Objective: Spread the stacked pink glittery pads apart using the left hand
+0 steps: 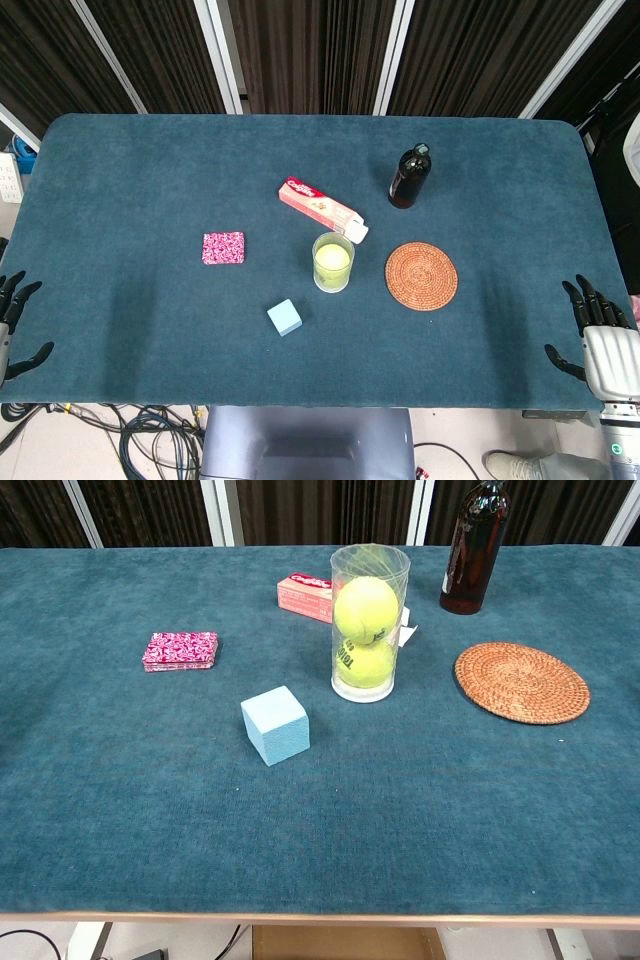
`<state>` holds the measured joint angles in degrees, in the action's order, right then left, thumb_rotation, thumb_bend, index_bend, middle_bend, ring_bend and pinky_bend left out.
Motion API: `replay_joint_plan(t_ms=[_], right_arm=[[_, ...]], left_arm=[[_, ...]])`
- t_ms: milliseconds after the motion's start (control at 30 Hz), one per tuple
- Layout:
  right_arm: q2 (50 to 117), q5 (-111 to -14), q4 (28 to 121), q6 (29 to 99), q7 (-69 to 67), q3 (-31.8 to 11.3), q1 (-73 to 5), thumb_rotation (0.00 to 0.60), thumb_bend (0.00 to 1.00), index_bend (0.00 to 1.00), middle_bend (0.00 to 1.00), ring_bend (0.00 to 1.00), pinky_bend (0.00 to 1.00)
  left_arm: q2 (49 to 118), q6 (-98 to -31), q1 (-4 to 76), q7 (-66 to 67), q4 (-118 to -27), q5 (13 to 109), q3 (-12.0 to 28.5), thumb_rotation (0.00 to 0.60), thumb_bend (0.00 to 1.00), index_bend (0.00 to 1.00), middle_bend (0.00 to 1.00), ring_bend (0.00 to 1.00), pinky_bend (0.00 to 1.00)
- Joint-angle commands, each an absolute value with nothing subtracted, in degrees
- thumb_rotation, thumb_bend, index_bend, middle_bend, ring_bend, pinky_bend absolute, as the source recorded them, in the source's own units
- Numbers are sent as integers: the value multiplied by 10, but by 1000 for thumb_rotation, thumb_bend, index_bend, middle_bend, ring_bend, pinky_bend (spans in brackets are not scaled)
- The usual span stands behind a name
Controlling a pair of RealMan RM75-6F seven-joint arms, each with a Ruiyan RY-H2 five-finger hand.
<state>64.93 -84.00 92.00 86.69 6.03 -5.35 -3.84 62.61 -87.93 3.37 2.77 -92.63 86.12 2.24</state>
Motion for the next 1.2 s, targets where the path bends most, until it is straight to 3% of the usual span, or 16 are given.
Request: replay_joint_plan(t_ms=[33,1000,1200], right_arm=[[648,-842,923,868,63,-52,-37,600,198,68,16,105,196],[639,-854,928,856,54,-40,-38,600,198,68,15,105,197],[636,-839,924,848,38,-45,-38,600,200,68,15,105,196]], left_arm=[[624,-878,34,26,-927,862,21,600,192,198,133,22,0],[642,-865,42,32,-922,829,40,600,170,211,138,22,0],[639,-815,75,3,-939,793,70,600,148,209,142,22,0]])
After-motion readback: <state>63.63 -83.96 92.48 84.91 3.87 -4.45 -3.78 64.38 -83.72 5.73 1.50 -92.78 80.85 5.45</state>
